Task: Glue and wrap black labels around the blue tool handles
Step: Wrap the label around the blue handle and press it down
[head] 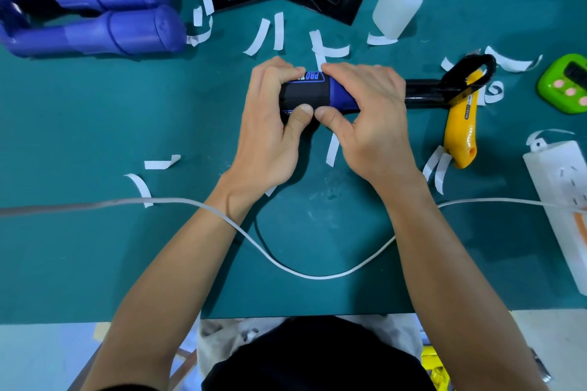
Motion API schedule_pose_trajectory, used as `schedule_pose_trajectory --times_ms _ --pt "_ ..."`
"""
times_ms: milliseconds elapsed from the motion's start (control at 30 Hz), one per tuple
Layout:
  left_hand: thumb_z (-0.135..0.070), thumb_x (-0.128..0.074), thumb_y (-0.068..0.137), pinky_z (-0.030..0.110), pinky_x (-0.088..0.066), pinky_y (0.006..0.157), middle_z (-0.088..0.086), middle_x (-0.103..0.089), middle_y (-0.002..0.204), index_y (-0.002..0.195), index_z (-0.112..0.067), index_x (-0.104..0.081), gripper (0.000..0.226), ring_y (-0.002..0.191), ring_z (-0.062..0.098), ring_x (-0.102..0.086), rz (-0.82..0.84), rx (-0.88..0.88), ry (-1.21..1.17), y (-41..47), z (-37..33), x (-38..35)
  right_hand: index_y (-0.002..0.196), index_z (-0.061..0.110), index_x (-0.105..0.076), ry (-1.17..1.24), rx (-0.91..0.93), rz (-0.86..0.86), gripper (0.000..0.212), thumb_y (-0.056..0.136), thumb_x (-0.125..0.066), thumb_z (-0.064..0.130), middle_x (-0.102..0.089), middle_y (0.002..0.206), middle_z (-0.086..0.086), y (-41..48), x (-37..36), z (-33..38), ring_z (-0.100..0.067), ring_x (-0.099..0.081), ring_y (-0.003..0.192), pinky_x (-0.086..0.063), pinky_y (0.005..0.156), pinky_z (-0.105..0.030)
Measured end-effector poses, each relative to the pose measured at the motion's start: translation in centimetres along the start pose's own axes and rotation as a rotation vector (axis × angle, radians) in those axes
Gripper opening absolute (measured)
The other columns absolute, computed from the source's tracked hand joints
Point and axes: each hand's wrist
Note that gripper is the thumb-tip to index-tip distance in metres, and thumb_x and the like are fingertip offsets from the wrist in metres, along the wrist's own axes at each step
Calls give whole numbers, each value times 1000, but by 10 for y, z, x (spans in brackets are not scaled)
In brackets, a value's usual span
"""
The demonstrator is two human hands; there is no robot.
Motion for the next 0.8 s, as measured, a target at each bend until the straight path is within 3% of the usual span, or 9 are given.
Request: schedule_pose_trajectory --times_ms 300,800 --pt "-4 -63 92 21 -40 101 0 -49 128 128 -6 -56 37 124 4 -49 -27 11 -33 1 0 -2 129 10 -69 9 -19 -10 38 94 -74 25 -70 125 3 0 0 2 -22 -59 113 -28 108 -33" --pt "-3 -60 92 19 -40 101 -3 -50 127 128 -7 -57 36 124 10 -51 -21 18 -62 0 0 -2 126 12 -72 42 -80 -53 29 100 -61 15 -72 120 5 1 -2 6 -15 -57 111 -25 107 -26"
Point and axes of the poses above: each hand's wrist, its own y-axis towards the middle knuckle, its own x-axis out of the back of the hand, z = x × y
